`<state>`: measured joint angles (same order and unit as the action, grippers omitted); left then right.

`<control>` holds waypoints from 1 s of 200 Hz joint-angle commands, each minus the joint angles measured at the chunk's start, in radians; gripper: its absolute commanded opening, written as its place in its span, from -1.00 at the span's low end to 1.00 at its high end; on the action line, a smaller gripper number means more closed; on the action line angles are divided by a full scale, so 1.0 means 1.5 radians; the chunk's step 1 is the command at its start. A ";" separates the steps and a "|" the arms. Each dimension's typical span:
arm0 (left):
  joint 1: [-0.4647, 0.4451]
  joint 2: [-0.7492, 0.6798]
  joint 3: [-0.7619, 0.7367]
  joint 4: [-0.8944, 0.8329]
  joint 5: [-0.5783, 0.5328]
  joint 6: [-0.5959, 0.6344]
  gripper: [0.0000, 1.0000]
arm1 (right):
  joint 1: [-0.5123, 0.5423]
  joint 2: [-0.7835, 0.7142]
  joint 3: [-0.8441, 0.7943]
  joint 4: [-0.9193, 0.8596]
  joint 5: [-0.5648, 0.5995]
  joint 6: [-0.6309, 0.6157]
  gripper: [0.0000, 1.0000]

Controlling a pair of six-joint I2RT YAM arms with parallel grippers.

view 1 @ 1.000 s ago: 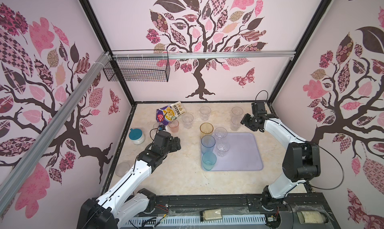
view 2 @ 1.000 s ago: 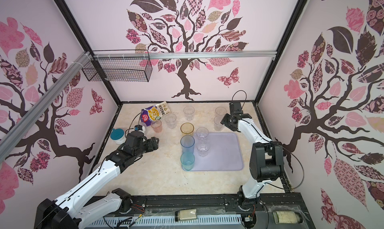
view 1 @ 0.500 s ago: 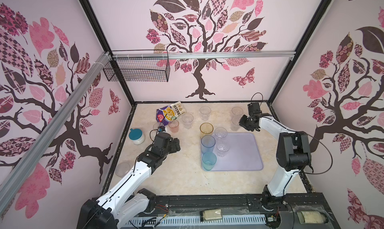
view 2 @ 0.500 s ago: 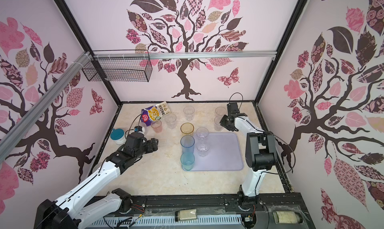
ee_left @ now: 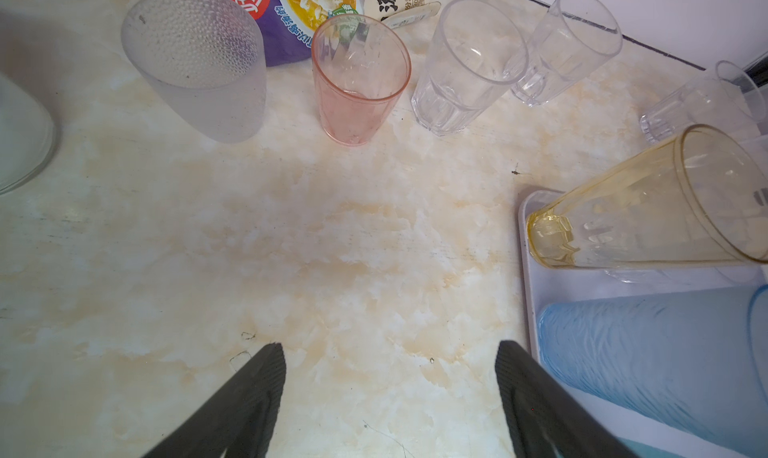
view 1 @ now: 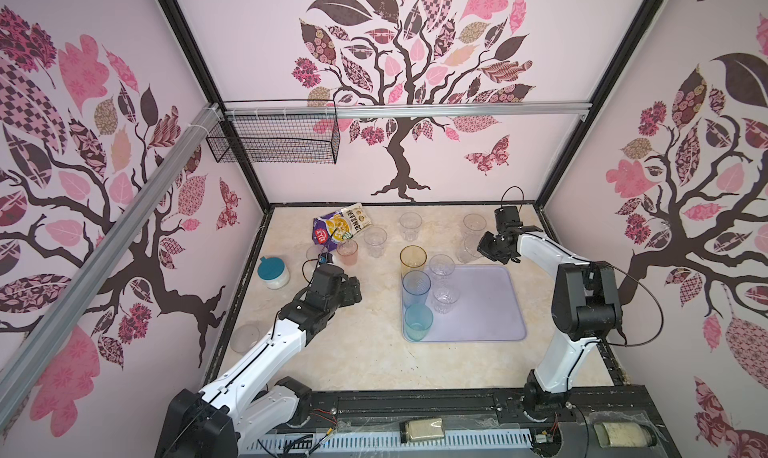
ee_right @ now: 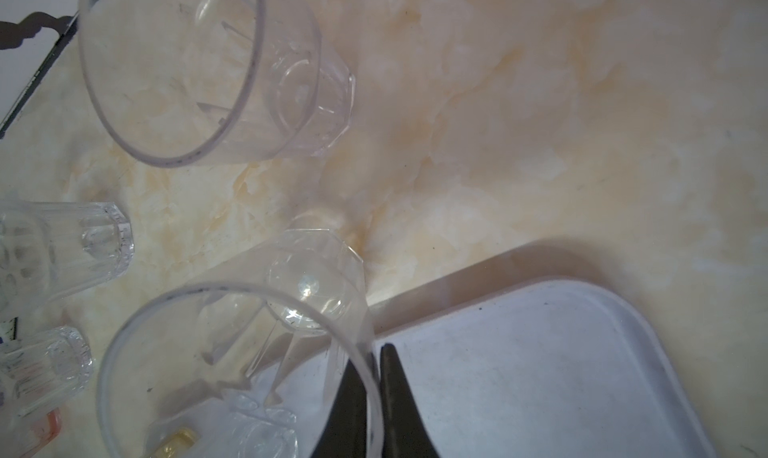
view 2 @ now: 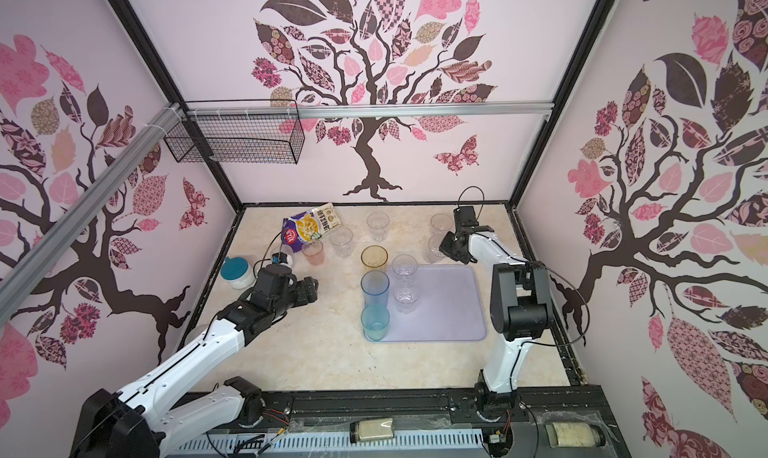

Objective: Place the glasses into the tray
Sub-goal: 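Carry the clear glass with the right gripper toward the tray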

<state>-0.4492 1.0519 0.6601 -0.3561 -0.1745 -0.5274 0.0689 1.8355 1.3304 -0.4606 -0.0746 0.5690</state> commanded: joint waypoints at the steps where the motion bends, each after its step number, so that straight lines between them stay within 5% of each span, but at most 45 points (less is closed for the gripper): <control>1: 0.002 0.006 0.008 0.013 0.004 -0.001 0.66 | 0.005 -0.082 0.003 -0.029 0.004 -0.015 -0.89; 84: -0.016 -0.011 0.063 0.007 0.061 -0.027 0.63 | 0.087 -0.264 -0.011 -0.165 0.102 -0.091 -0.89; 141: -0.111 -0.026 0.024 0.104 -0.010 0.016 0.63 | 0.107 -0.346 -0.062 -0.255 0.116 -0.112 -0.96; 200: -0.121 -0.048 -0.032 0.142 -0.037 0.004 0.63 | 0.166 -0.391 -0.179 -0.293 0.138 -0.087 -1.00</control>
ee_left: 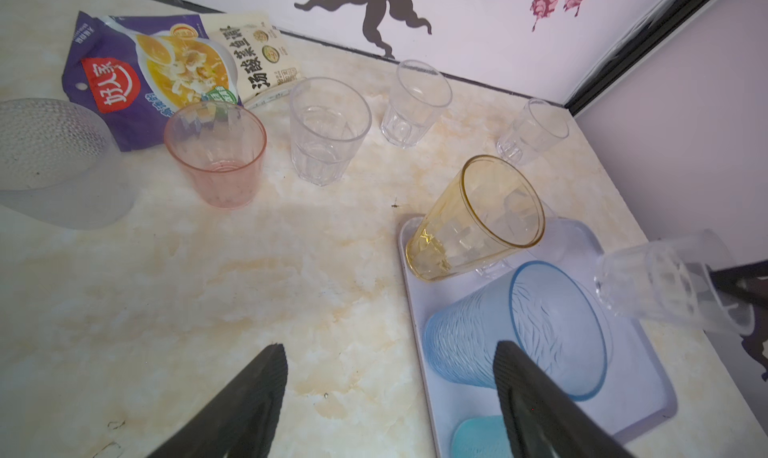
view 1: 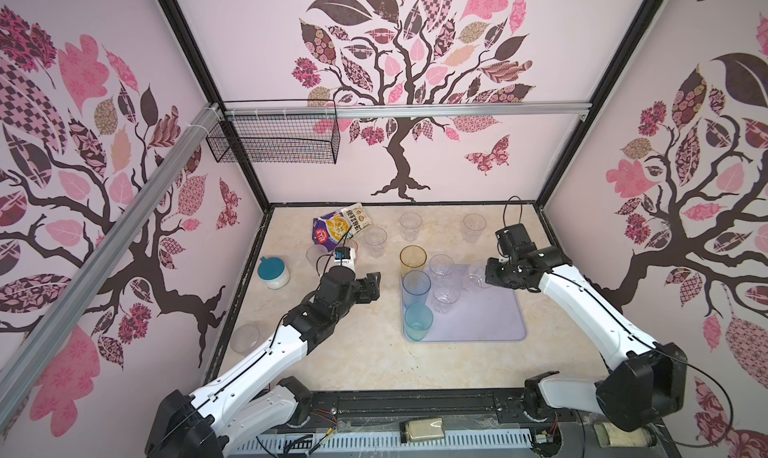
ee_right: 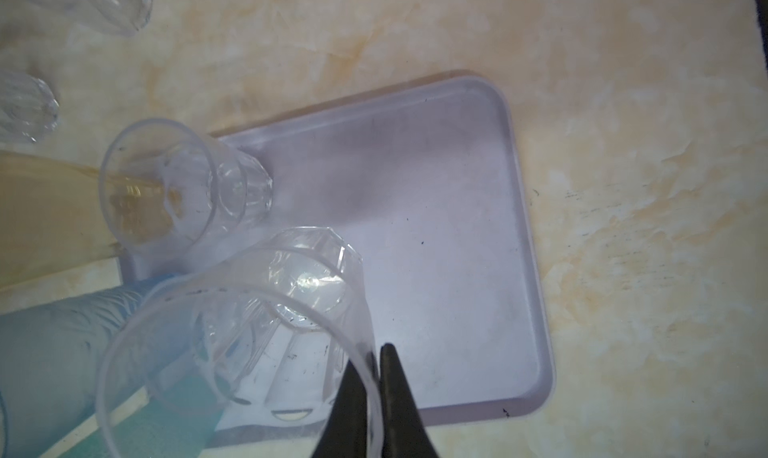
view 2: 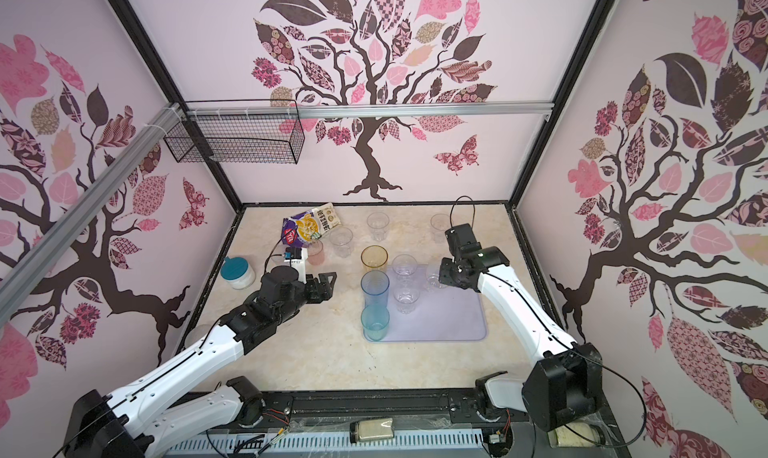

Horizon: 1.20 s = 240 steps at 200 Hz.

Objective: Place the glasses into the tray
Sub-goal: 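Carry the clear glass with the right gripper toward the tray, then lower the clear glass onto the tray beside the other clear glasses, open right gripper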

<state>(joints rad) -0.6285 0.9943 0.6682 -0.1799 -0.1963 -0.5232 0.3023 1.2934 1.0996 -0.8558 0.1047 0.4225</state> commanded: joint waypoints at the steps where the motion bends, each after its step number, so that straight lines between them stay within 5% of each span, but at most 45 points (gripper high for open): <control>1: -0.003 -0.009 -0.038 0.025 -0.023 0.000 0.63 | 0.010 -0.030 -0.026 -0.030 0.018 0.011 -1.00; 66: -0.003 -0.010 -0.063 0.036 -0.023 -0.019 0.63 | 0.041 -0.068 -0.088 -0.085 0.048 0.037 -1.00; 189: -0.017 -0.042 -0.072 -0.017 -0.042 -0.047 0.60 | 0.260 -0.012 -0.140 0.014 0.007 0.152 -1.00; 240: -0.087 -0.065 -0.033 -0.119 -0.094 0.000 0.61 | 0.263 0.010 -0.121 0.036 -0.014 0.151 -1.00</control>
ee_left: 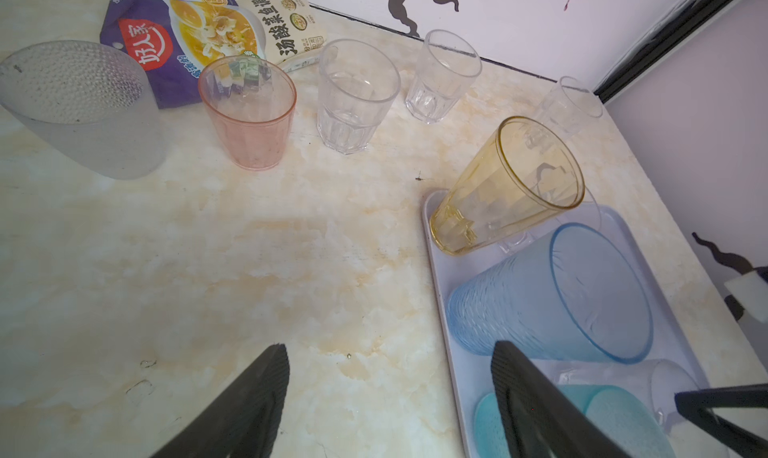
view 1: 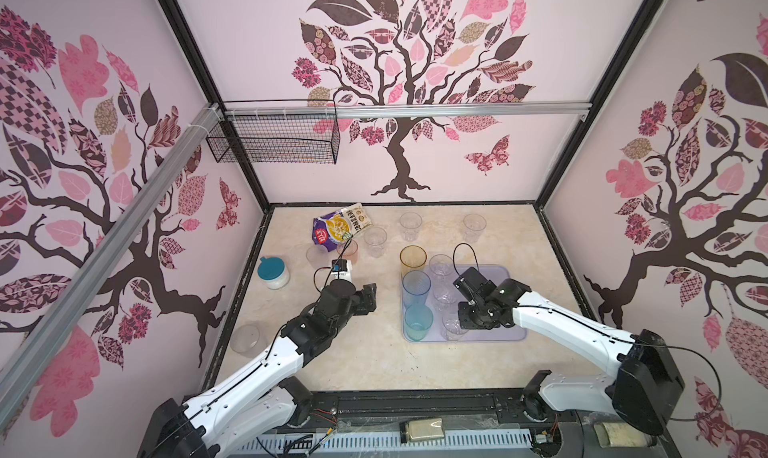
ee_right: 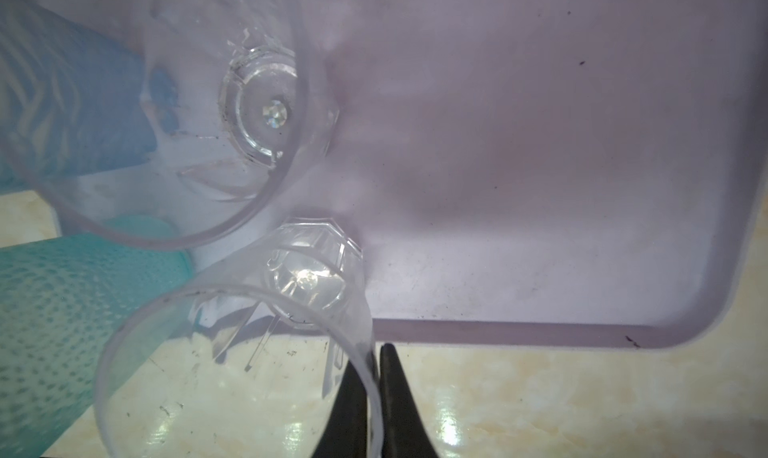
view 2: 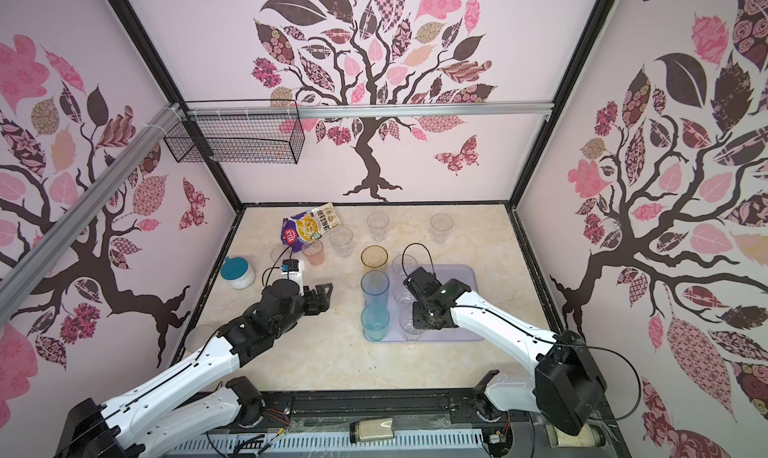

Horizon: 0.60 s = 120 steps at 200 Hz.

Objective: Place the glasses into the tray
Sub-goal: 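Lower the clear glass onto the tray beside the other clear glasses, open right gripper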

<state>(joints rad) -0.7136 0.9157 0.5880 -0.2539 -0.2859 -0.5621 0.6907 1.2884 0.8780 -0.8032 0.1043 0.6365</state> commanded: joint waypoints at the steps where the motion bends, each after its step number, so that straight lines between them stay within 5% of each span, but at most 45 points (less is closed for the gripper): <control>1: -0.032 -0.013 0.021 -0.072 -0.035 0.026 0.61 | 0.005 0.013 0.026 0.001 -0.014 0.008 -1.00; 42: -0.093 -0.024 0.018 -0.099 -0.074 0.015 0.61 | 0.005 0.020 0.015 0.011 -0.013 0.002 -1.00; 120: -0.098 0.005 0.022 -0.072 -0.069 0.006 0.61 | 0.005 0.048 0.016 0.022 0.003 -0.011 -1.00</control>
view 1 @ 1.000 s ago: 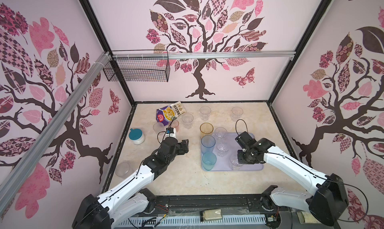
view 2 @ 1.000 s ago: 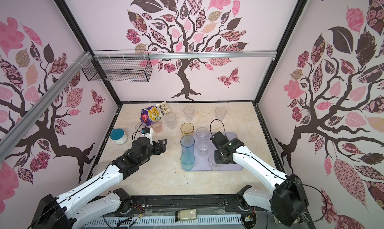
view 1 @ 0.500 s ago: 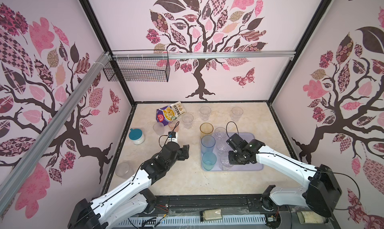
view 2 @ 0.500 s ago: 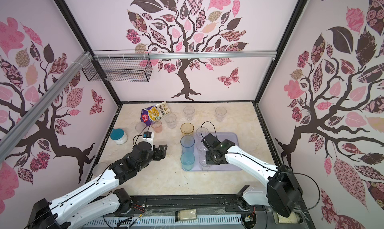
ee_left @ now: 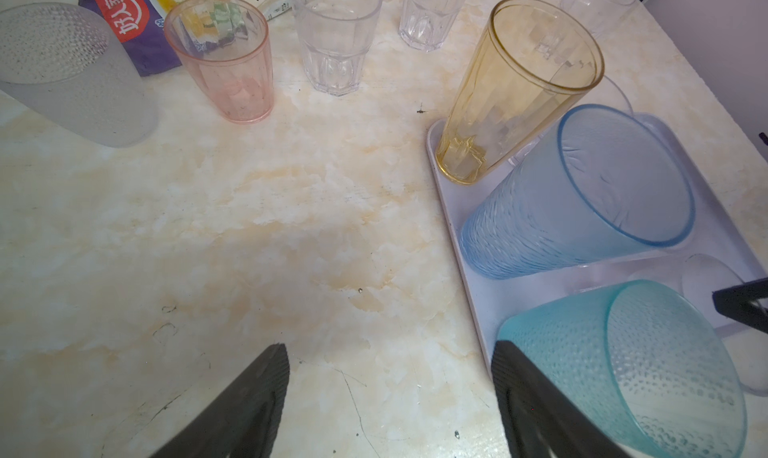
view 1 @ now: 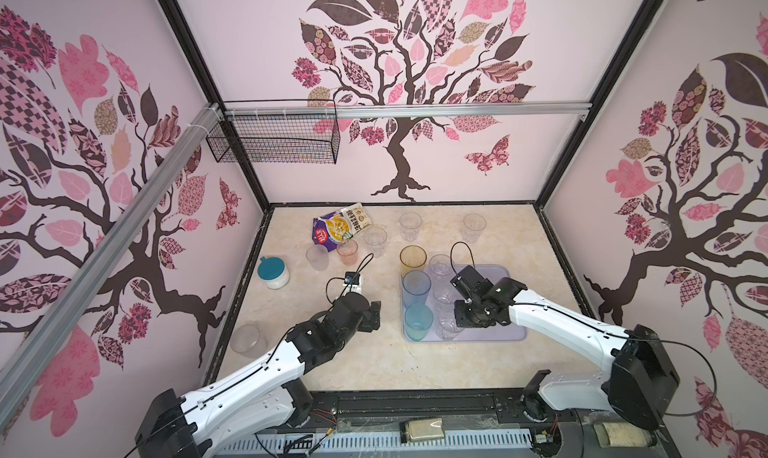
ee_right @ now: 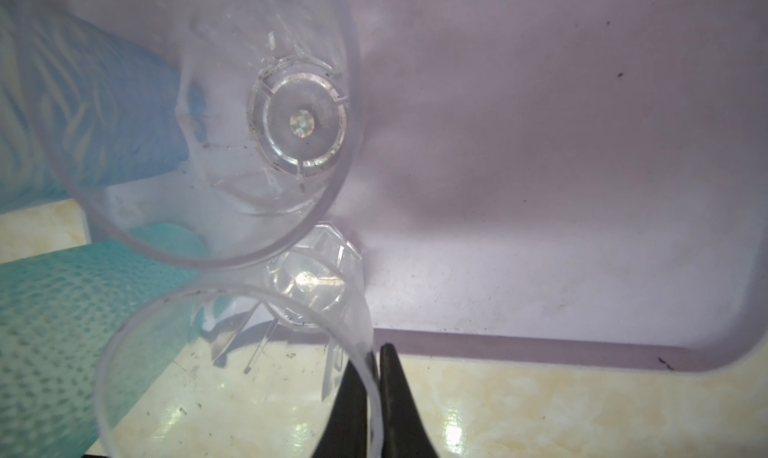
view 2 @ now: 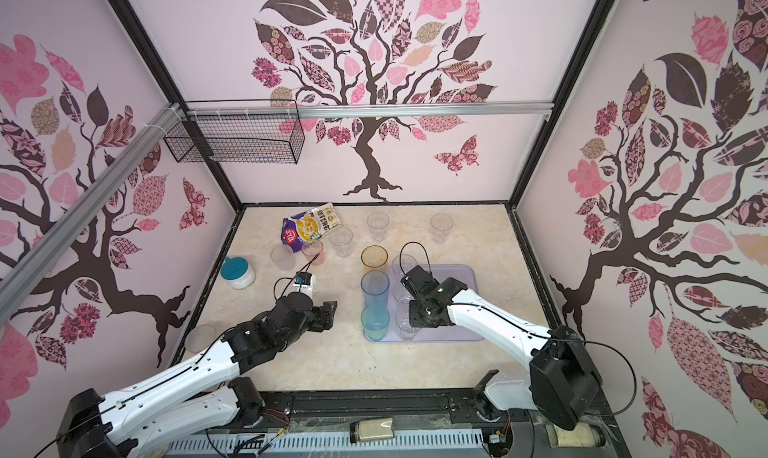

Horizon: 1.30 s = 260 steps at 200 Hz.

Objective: Place the glasses into the tray
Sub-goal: 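Lower the clear glass onto the tray beside the other clear glasses, open right gripper, then lift the right gripper and move it back to the clear glasses near the wall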

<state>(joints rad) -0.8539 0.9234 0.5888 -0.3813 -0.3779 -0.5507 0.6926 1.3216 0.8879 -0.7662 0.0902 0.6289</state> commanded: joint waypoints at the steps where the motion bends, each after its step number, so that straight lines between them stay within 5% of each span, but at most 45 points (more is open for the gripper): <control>1: -0.004 0.000 0.021 0.013 -0.008 -0.002 0.61 | 0.004 0.026 0.009 -0.003 0.012 -0.006 -1.00; 33: -0.004 -0.002 0.018 0.017 -0.006 -0.003 0.61 | 0.004 0.024 0.016 -0.006 0.008 -0.007 -1.00; 98: -0.006 0.005 0.031 0.013 -0.014 0.010 0.60 | 0.003 0.011 0.073 -0.049 0.030 -0.023 -0.40; 139: -0.008 0.014 0.072 -0.011 -0.062 0.088 0.61 | -0.017 0.011 0.180 -0.093 0.038 -0.066 0.00; 164: -0.007 0.035 0.108 -0.013 -0.124 0.162 0.62 | -0.103 0.000 0.227 -0.051 0.007 -0.094 0.05; 189: 0.004 0.076 0.163 -0.025 -0.149 0.213 0.66 | -0.124 0.026 0.268 -0.016 0.057 -0.105 0.10; 230: 0.096 0.091 0.156 0.037 -0.036 0.168 0.68 | -0.158 0.083 0.250 0.089 0.055 -0.075 0.16; 260: 0.104 0.125 0.152 0.046 -0.030 0.175 0.69 | -0.205 0.111 0.235 0.159 0.055 -0.039 0.17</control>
<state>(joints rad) -0.6998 1.0756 0.7982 -0.3454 -0.4675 -0.2893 0.4450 1.4490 1.2411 -0.6323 0.1627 0.5182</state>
